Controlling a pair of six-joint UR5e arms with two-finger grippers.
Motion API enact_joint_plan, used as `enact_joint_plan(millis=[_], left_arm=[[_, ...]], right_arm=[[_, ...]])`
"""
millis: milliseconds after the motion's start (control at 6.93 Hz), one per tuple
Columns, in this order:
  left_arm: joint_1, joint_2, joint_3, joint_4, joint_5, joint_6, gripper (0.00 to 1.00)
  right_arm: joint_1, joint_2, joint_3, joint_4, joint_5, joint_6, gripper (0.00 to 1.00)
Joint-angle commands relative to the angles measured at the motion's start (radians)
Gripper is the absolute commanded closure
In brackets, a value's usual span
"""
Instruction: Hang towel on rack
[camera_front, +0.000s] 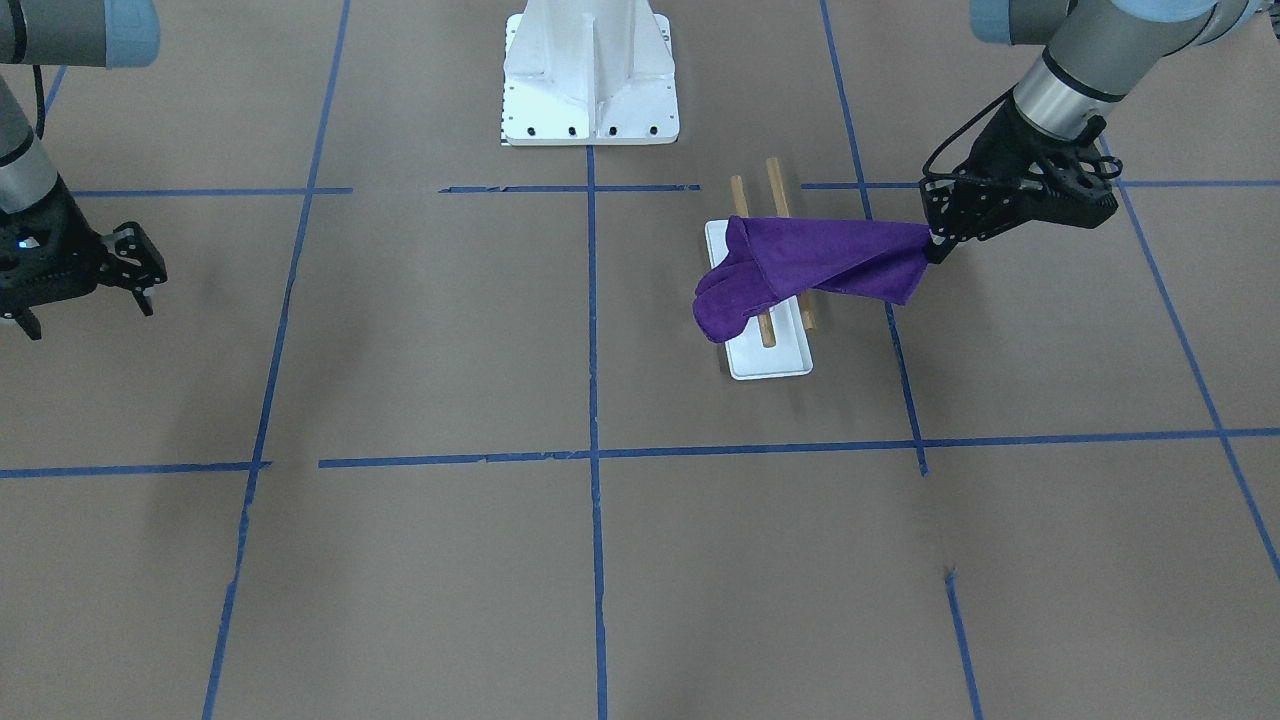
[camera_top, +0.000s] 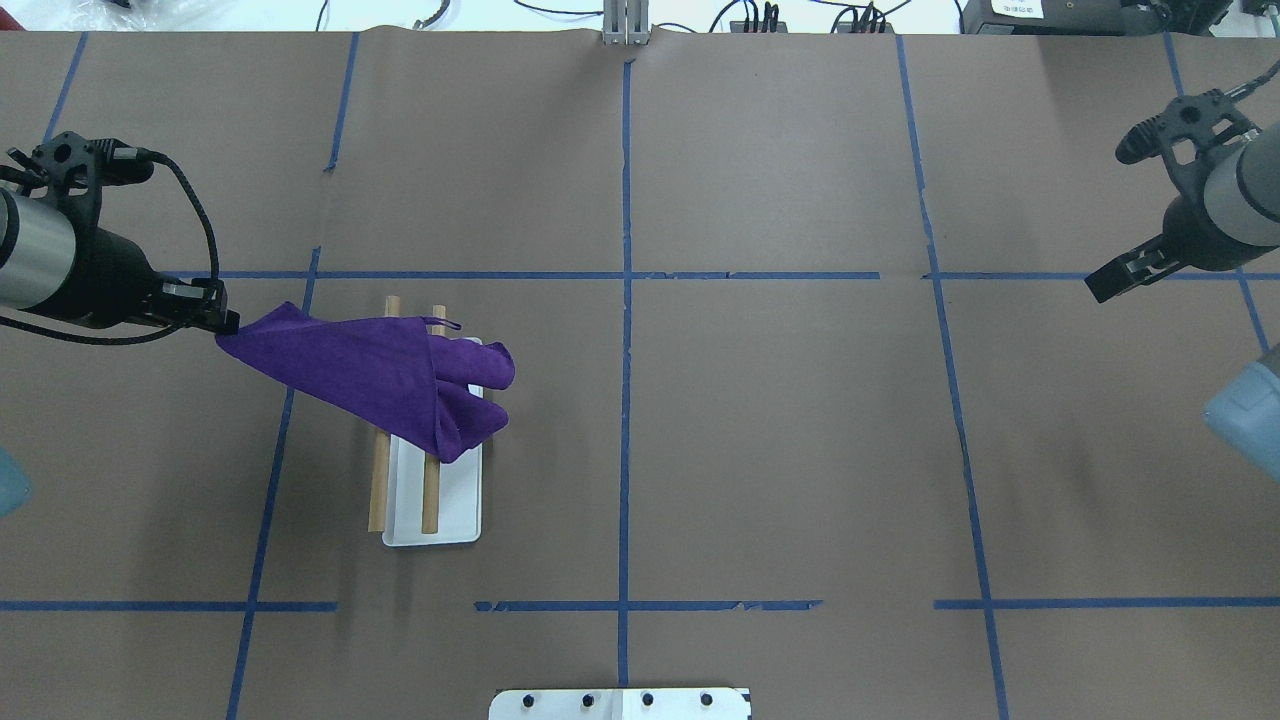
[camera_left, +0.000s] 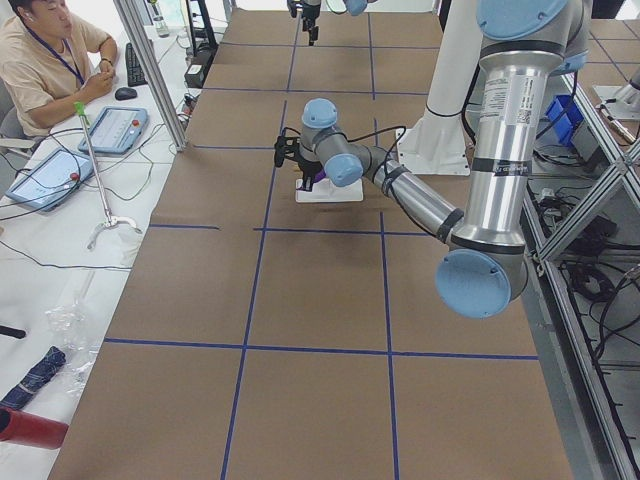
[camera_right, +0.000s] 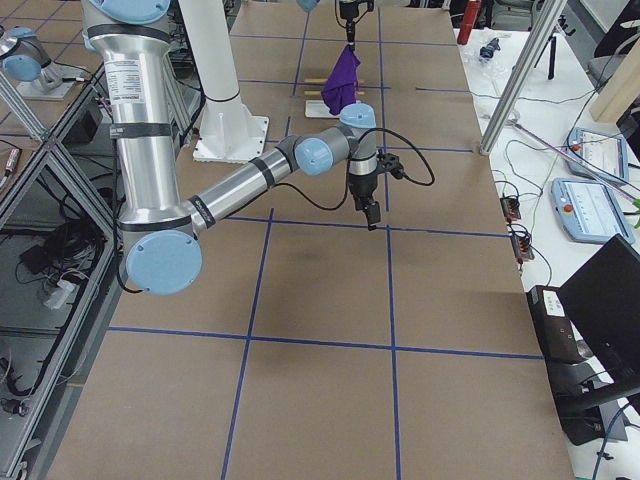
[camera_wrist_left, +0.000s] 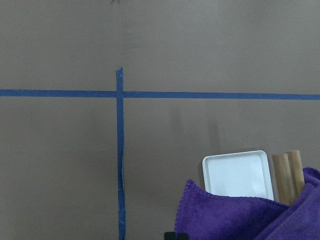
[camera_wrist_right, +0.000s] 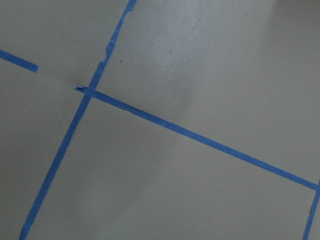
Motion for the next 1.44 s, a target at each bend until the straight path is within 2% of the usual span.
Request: enact_joint_plan(millis=[0,144,433,577,865,1154,1298], left_arm=[[-0.009,0.031,0.006,-0.002,0.0,0.182,0.0],[-0.066,0.057,0.013,0.005,-0.007,0.274,0.0],[-0.208,0.086,0.123,0.015,-0.012,0.417,0.0],[-0.285,0.084,0.159,0.074,-0.061,0.454,0.0],[-0.473,0.076,0.184,0.3,-0.119,0.764,0.0],[-0.624,0.09,0.254,0.352,-0.121,0.91,0.0],[-0.647,0.109,0.297,0.357,-0.121,1.001,0.0]], right_arm=[[0.06,-0.084,-0.066,-0.001,-0.005,-0.012,0.0],[0.151,-0.08,-0.136,0.002,0.035,-0.034,0.0],[0.358,-0.094,-0.221,-0.003,0.272,-0.188,0.0],[0.433,-0.097,-0.276,-0.001,0.311,-0.192,0.0],[0.521,-0.143,-0.322,-0.001,0.325,-0.302,0.0],[0.546,-0.17,-0.336,-0.001,0.382,-0.292,0.0],[0.546,-0.175,-0.338,-0.001,0.383,-0.292,0.0]])
